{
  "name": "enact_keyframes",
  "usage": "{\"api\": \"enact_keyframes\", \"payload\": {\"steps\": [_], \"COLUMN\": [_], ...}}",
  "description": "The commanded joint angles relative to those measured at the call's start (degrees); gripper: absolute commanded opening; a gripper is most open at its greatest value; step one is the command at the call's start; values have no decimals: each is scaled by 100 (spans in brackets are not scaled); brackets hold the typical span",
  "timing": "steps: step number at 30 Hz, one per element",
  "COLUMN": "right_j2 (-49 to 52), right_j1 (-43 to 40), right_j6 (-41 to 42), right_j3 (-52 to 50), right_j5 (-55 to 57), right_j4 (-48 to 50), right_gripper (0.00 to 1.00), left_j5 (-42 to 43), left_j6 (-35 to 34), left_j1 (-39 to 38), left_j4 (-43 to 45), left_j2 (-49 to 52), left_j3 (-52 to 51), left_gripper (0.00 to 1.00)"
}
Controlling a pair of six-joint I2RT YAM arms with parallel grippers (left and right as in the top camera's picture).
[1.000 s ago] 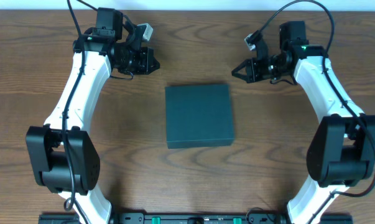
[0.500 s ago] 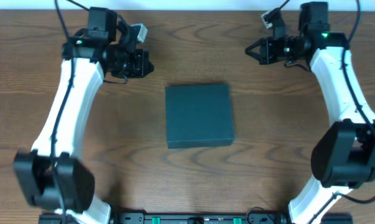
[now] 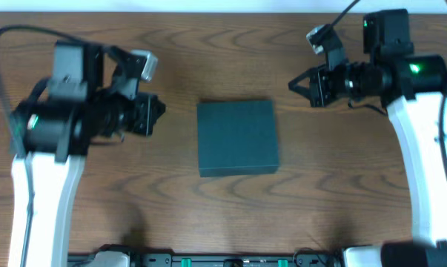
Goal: Pack container
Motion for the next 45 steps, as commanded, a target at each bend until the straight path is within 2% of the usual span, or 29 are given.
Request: {"api": "enact_keyframes", "payload": {"steps": [1,12,19,20,23,24,29,34,40,43,45], "right_j2": [-616,-3950,-5198,-5257,-5311,-5311,-5311,-5311,-5311,-5311,-5311], "right_j1": [179,247,247,247,247,247,247,247,247,247,247], "right_j6": [-42,411,476,476,474,474,470,470,470,470,470], "right_j3": [-177,-2446,-3167,-3202,-3235,-3237,-3237,-3237,-3237,-3237,-3237], "right_j5": [278,577,586,619,708,708,769,769,769,769,769], "right_j4": [-229,-310,-332,-339,-529,-625,-737,-734,-734,-734,-734], "right_gripper": [1,2,2,4,60,99,99,99,99,99,99], "left_j5": [-52,-33,387,387,385,380,369,363,367,367,341], "left_j6": [133,-129,-498,-575,-890,-981,-1364,-1502,-1506,-1508,-1506], "left_j1": [-24,-24,-22,-22,-22,-22,-22,-17,-17,-17,-17], "left_j4": [-63,-240,-804,-857,-1099,-1169,-1530,-1912,-1294,-787,-490], "left_j2": [-704,-3582,-4981,-5141,-5871,-6089,-6920,-7215,-7213,-7213,-7213], "left_j3": [-409,-2476,-3512,-3606,-3969,-4050,-4282,-4339,-4341,-4341,-4341], "left_gripper": [6,6,6,6,6,6,6,6,6,19,35]}}
